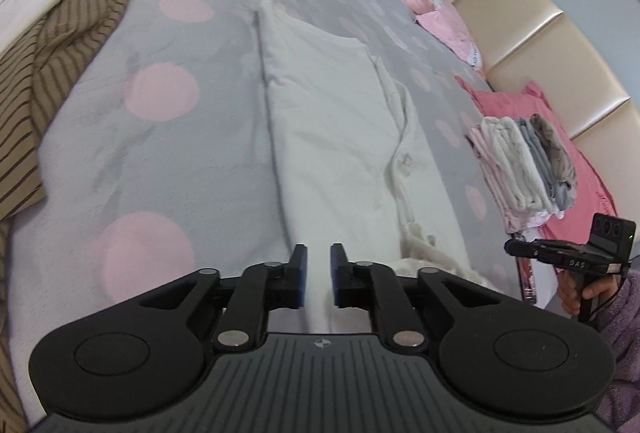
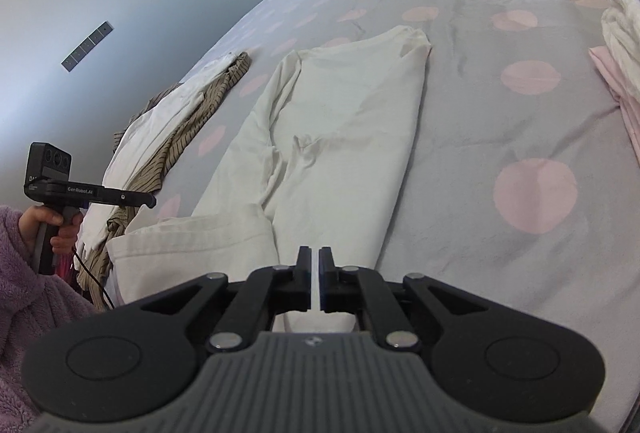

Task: Fold clothes
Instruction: 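Lift the hem with both grippers and fold it toward the collar, then open both grippers and release the folded hem on the shirt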

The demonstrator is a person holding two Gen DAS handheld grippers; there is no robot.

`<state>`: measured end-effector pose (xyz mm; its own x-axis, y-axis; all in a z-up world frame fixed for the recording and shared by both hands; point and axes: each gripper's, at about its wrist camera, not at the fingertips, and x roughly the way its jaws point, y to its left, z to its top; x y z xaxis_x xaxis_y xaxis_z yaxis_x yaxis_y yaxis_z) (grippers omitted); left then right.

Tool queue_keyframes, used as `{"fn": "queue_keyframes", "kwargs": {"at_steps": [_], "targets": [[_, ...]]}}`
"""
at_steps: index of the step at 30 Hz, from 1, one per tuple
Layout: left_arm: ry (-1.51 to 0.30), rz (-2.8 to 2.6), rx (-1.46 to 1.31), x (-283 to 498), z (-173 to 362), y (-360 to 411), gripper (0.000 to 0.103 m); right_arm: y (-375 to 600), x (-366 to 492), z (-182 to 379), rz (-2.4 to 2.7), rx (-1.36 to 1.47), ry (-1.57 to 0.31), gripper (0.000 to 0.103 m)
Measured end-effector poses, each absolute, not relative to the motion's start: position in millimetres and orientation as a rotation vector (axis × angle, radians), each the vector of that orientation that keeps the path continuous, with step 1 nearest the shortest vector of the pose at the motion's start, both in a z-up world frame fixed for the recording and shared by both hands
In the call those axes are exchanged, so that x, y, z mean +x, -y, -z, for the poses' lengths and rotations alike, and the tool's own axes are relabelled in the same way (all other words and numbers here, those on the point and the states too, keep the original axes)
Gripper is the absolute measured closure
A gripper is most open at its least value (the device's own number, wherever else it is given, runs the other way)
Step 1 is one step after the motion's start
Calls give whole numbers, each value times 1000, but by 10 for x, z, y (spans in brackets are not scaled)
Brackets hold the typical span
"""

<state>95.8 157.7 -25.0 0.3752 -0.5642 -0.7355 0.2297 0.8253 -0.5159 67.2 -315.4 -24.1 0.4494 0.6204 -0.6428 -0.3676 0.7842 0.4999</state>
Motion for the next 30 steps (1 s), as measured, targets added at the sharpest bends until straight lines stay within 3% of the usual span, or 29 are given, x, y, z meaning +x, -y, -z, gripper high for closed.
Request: {"fn": "queue_keyframes", "kwargs": {"at_steps": [3,5,8,11,14,19,22,26,28,30], "targets": [[-1096,526,-313,833,291,-1595,82,3054,687,221,-659,295,-920,88],[-1104,545,-254,761,324,-1541,72,2959,713,223,-683,283,-923,80],[-1082,610,-169,676,358,-1374,58,2787,761,255,-716,250,-937,79],[-1053,678,-76,632,390,-1168,55,2621,821,305,-736,210,-953,76],[-1032,705,4,632,434,-997,54,2482,909,356,-747,191,-965,64],[-1034,717,33,707,508,-875,53,2249,1072,484,-769,147,-999,62],[-1031,716,56,746,551,-833,51,2164,1145,606,-779,136,-1038,53],[-1022,723,77,778,584,-780,50,2121,1159,699,-815,156,-1061,56],[-1020,725,89,785,593,-742,50,2115,1157,716,-825,167,-1068,65],[-1012,727,101,784,592,-711,50,2132,1154,715,-821,175,-1071,84]]}}
